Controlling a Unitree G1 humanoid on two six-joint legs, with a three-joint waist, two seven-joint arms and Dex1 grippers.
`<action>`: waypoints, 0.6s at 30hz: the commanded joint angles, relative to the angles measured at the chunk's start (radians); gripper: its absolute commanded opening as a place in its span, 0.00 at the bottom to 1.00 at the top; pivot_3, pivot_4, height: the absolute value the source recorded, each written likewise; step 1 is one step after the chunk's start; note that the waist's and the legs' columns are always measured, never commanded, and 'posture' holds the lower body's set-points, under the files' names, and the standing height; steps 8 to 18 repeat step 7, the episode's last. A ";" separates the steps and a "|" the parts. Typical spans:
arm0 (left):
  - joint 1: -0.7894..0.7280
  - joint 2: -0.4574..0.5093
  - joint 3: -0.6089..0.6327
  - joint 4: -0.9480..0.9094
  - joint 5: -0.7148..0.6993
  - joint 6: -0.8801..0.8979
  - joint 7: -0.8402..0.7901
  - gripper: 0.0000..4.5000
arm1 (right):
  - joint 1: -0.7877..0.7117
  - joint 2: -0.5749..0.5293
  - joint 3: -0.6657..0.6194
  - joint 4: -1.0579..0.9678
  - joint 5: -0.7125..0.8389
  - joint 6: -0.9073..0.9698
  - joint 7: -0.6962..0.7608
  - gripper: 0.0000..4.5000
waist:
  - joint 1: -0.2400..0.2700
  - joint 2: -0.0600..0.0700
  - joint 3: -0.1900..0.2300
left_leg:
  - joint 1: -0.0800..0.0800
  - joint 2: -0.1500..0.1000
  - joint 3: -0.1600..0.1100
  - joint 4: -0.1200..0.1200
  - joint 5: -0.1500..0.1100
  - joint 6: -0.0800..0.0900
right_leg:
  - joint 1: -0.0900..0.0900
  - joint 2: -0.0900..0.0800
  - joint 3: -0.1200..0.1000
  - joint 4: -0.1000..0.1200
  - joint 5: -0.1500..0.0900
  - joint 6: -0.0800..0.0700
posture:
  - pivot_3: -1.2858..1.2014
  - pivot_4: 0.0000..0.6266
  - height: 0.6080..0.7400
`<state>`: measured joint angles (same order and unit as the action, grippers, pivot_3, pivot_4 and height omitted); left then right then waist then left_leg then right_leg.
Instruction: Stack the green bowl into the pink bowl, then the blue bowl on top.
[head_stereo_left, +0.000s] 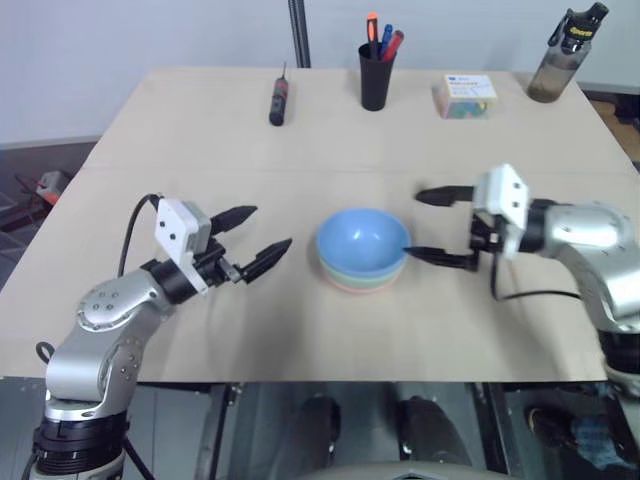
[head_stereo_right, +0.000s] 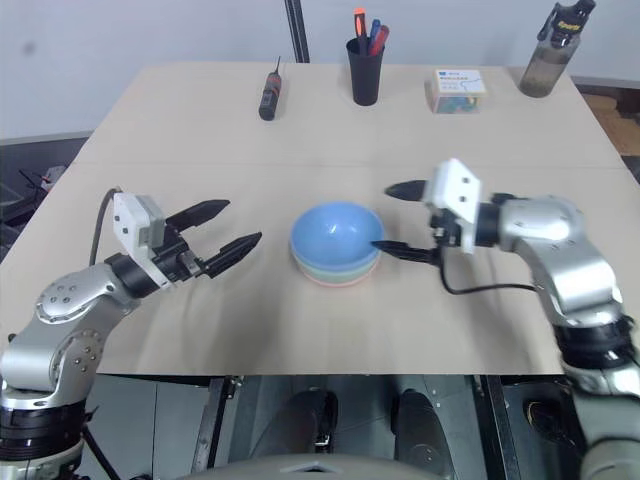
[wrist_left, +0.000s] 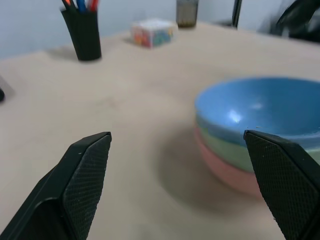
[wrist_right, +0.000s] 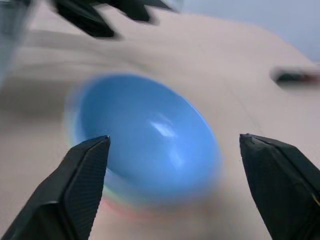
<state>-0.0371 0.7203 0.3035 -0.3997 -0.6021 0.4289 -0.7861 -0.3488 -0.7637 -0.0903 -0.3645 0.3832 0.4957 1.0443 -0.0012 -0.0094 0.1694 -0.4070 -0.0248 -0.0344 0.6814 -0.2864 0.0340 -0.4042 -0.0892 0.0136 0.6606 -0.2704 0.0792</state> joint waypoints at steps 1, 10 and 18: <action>0.015 0.047 0.066 0.017 -0.023 -0.011 -0.064 1.00 | 0.081 -0.039 -0.140 -0.092 0.052 0.041 -0.040 0.98 | -0.004 0.000 0.000 | 0.000 0.000 0.001 0.000 0.000 0.000 | 0.000 0.000 0.000 0.000 0.000 0.000 | 0.52 0.24 1.00; 0.045 0.105 0.106 0.065 -0.034 -0.014 -0.160 1.00 | 0.218 -0.098 -0.263 -0.163 0.111 0.087 -0.055 0.98 | -0.013 0.001 0.000 | 0.008 0.001 0.004 0.000 -0.002 0.003 | 0.005 0.002 0.002 0.001 0.000 0.000 | 0.52 0.24 1.00; 0.045 0.105 0.106 0.065 -0.034 -0.014 -0.160 1.00 | 0.218 -0.098 -0.263 -0.163 0.111 0.087 -0.055 0.98 | -0.013 0.001 0.000 | 0.008 0.001 0.004 0.000 -0.002 0.003 | 0.005 0.002 0.002 0.001 0.000 0.000 | 0.52 0.24 1.00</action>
